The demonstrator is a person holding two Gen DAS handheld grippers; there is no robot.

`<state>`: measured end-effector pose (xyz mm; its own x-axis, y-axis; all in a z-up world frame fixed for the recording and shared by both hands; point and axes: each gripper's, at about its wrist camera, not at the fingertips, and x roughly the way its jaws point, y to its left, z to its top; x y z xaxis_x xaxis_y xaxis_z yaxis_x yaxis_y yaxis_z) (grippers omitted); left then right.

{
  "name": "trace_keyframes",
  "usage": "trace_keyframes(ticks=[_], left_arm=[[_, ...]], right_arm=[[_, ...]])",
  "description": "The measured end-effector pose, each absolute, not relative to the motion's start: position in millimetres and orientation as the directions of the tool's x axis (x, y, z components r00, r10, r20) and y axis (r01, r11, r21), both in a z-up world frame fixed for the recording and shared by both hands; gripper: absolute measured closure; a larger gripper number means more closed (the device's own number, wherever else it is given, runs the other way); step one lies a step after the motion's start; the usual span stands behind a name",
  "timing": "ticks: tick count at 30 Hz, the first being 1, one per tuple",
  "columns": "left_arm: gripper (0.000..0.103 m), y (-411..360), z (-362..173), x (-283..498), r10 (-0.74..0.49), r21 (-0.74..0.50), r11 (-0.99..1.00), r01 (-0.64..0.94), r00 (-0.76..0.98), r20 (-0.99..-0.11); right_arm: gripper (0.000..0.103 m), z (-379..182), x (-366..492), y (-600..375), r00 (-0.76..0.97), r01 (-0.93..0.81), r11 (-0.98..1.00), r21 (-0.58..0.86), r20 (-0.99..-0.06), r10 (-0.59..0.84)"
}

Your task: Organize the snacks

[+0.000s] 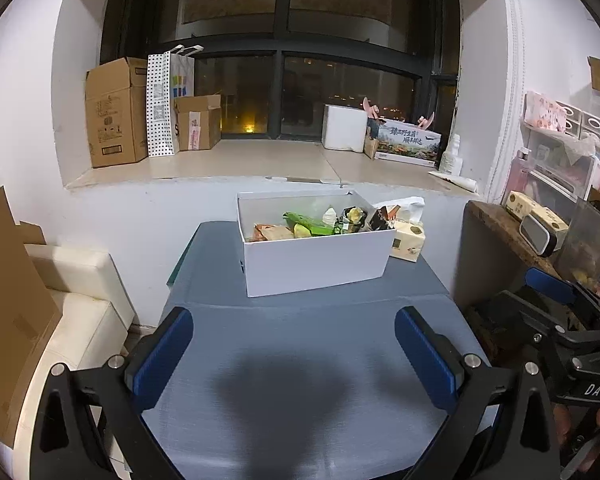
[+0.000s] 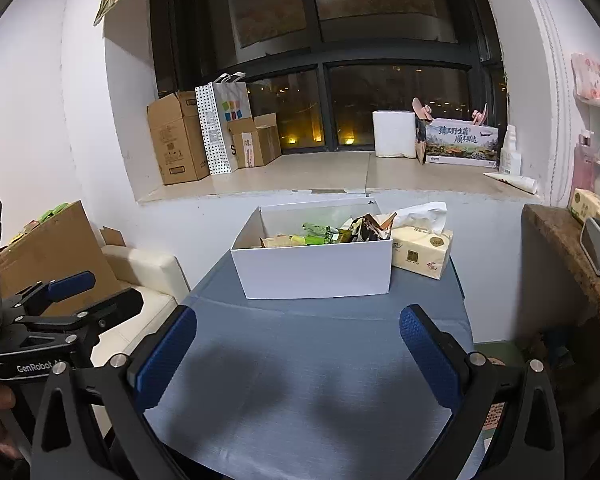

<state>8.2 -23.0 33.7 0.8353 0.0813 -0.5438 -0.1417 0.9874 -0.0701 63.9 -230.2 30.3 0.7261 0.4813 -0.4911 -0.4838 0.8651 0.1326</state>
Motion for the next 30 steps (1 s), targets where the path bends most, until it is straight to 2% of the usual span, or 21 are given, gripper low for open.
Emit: trace_keyframes(ticks=[30], left_arm=[[0.0, -24.1, 30.2, 10.6, 0.071, -0.073, 0.989, -0.132, 0.833, -0.548]], right_arm=[[0.0, 30.8, 63.8, -231.1, 0.723, -0.481, 0.866, 0.137, -0.497, 0.48]])
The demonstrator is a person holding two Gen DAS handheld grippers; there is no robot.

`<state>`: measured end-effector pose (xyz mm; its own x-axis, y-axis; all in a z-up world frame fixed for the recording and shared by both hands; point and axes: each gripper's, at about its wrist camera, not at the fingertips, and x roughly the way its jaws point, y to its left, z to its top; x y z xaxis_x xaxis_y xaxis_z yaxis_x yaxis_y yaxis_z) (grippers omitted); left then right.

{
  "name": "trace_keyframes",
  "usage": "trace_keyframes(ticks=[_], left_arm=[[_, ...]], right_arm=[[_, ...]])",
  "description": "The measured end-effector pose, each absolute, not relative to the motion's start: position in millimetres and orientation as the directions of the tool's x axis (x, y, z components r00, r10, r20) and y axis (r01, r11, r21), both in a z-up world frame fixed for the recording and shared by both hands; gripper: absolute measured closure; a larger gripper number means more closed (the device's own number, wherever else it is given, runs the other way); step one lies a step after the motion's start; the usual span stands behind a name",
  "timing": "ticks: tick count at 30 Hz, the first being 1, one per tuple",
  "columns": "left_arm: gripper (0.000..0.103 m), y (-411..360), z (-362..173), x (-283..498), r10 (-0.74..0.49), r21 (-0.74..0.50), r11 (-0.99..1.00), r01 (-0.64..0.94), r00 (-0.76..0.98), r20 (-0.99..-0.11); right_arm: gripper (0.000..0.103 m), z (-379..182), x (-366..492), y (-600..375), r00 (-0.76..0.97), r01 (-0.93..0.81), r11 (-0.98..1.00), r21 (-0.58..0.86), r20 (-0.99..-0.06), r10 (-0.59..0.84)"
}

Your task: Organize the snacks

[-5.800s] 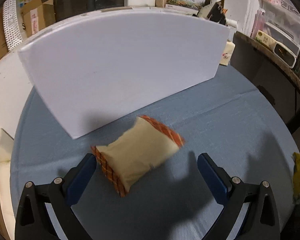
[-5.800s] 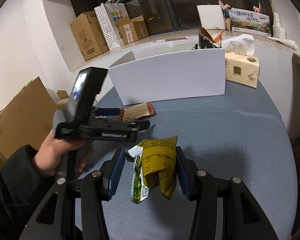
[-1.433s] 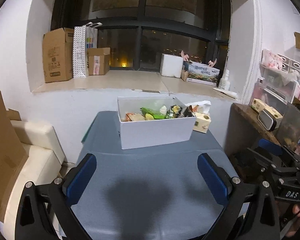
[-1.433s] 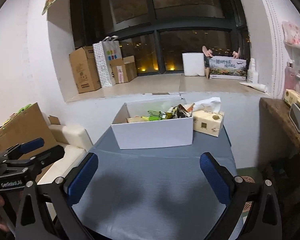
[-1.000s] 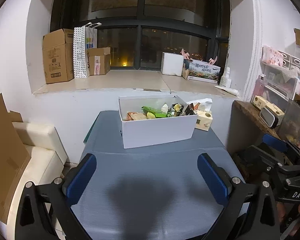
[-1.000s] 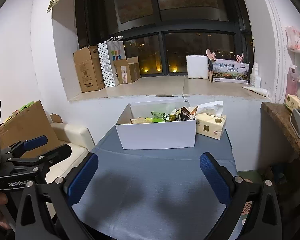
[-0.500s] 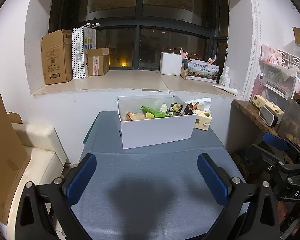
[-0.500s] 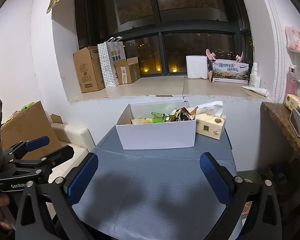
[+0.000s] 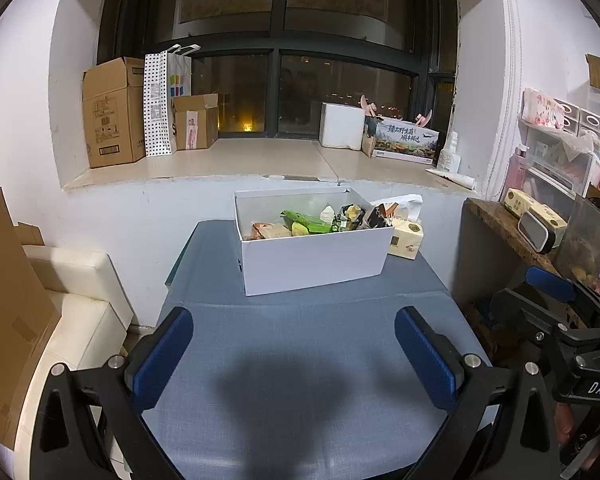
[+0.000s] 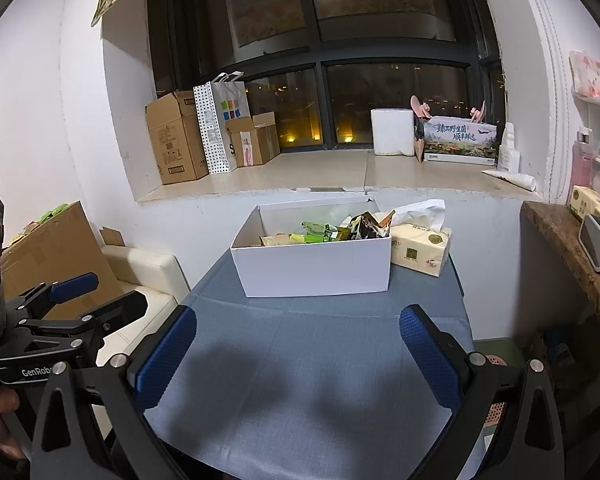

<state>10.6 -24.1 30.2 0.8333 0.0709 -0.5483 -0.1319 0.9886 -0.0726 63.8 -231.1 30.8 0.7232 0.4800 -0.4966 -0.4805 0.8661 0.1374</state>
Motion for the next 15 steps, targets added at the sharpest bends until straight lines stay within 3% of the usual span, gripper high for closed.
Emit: trace_keyframes(ticks=[15], left_arm=[[0.0, -25.2, 29.3, 10.3, 0.065, -0.081, 0.988, -0.131, 0.832, -0.551]], right_arm=[[0.0, 29.4, 63.1, -229.7, 0.722, -0.472, 0.87, 0.142, -0.505, 0.474]])
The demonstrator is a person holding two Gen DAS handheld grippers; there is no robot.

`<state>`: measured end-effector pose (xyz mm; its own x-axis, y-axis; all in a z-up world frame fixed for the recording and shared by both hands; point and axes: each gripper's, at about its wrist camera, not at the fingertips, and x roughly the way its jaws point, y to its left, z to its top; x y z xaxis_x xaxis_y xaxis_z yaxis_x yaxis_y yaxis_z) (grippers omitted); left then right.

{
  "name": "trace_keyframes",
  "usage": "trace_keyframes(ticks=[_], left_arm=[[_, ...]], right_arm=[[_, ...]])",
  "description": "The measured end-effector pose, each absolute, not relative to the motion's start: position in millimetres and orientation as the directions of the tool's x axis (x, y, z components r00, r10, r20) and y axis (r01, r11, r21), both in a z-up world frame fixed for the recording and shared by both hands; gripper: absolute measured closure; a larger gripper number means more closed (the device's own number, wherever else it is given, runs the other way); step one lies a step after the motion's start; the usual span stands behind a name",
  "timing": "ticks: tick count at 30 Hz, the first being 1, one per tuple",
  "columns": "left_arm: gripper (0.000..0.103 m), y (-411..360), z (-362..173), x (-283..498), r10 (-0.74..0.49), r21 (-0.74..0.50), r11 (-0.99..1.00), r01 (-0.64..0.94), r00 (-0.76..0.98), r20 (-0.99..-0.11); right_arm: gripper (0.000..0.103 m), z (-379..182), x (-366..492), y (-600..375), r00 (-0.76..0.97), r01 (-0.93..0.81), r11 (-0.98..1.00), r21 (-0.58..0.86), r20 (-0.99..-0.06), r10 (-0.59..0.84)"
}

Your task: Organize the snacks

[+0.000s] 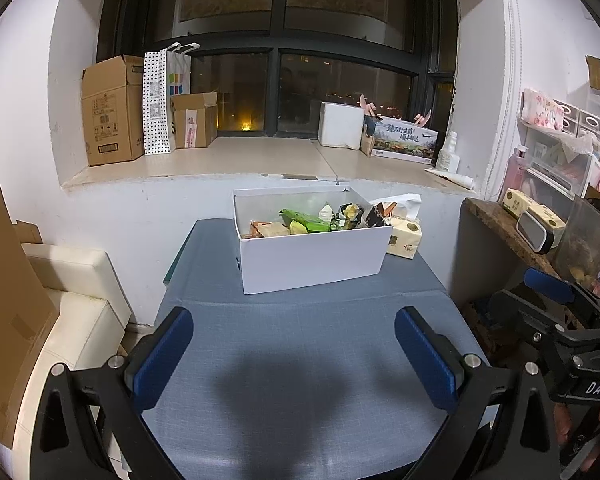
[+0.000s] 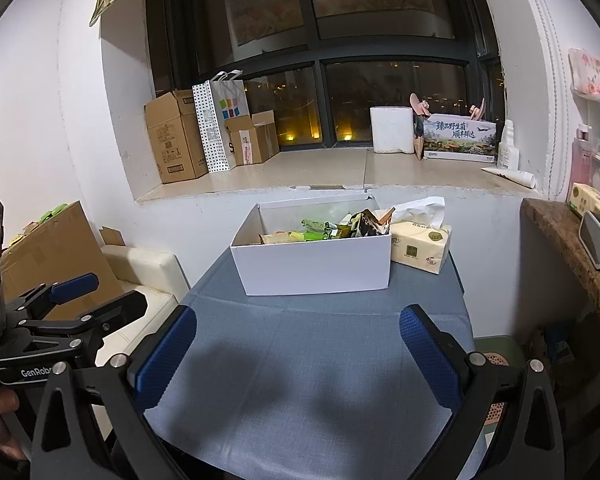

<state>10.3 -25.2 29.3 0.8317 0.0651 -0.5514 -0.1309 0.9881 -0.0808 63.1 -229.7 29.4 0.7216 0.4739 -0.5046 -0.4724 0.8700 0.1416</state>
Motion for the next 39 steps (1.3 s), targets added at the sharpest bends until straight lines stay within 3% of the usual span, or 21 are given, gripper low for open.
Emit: trace_keyframes(ticks=[39], left_arm=[[0.0, -27.5, 25.4, 10.7, 0.059, -0.087, 0.988, -0.128, 0.829, -0.556]], right_arm=[[0.0, 27.2, 58.5, -227.1, 0.713, -0.48, 0.865, 0.147, -0.508, 0.483]])
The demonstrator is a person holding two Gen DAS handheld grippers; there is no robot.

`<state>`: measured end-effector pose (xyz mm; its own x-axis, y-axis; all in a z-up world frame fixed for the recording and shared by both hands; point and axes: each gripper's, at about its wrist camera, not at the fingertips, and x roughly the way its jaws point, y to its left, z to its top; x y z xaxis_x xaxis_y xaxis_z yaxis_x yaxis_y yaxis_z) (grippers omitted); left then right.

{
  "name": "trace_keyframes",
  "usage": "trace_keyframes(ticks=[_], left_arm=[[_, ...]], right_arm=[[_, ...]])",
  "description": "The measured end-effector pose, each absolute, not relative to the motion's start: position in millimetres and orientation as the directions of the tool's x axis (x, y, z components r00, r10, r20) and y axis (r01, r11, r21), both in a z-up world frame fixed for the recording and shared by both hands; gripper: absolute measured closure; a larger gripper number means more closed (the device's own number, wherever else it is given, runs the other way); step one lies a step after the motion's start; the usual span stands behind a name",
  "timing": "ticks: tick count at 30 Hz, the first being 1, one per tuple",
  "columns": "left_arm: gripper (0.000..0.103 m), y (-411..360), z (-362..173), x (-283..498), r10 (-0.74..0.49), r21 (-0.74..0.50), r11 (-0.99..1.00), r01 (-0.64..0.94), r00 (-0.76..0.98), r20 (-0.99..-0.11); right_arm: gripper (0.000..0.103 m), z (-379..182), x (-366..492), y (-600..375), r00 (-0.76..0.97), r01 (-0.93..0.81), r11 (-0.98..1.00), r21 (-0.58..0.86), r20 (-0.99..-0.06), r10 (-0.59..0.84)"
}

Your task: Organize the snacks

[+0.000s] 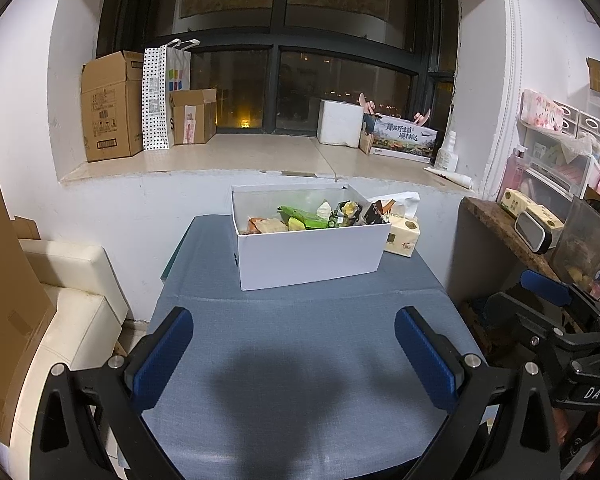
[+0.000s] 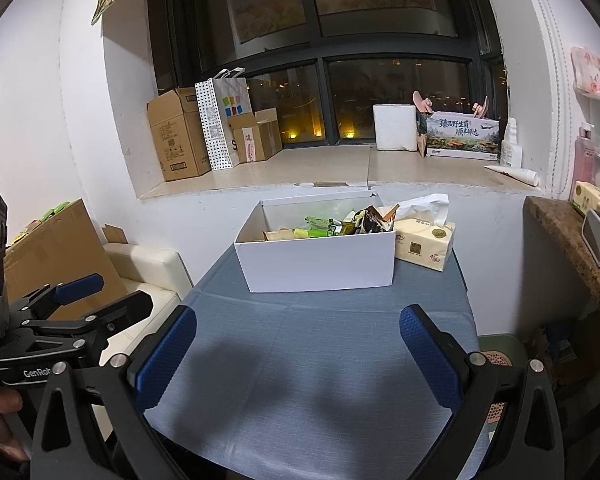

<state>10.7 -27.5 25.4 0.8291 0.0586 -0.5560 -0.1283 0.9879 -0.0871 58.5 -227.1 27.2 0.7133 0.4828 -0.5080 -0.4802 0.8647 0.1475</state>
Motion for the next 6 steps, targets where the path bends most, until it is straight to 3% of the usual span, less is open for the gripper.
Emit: trace_keyframes(ticks=[6], left_arm=[[0.0, -25.0, 22.6, 12.4, 0.052, -0.103, 0.986, -0.133, 0.824, -0.564]], right_arm=[[0.0, 26.8, 59.9, -227.1, 0.711, -0.481, 0.864, 0.15, -0.51, 0.485]])
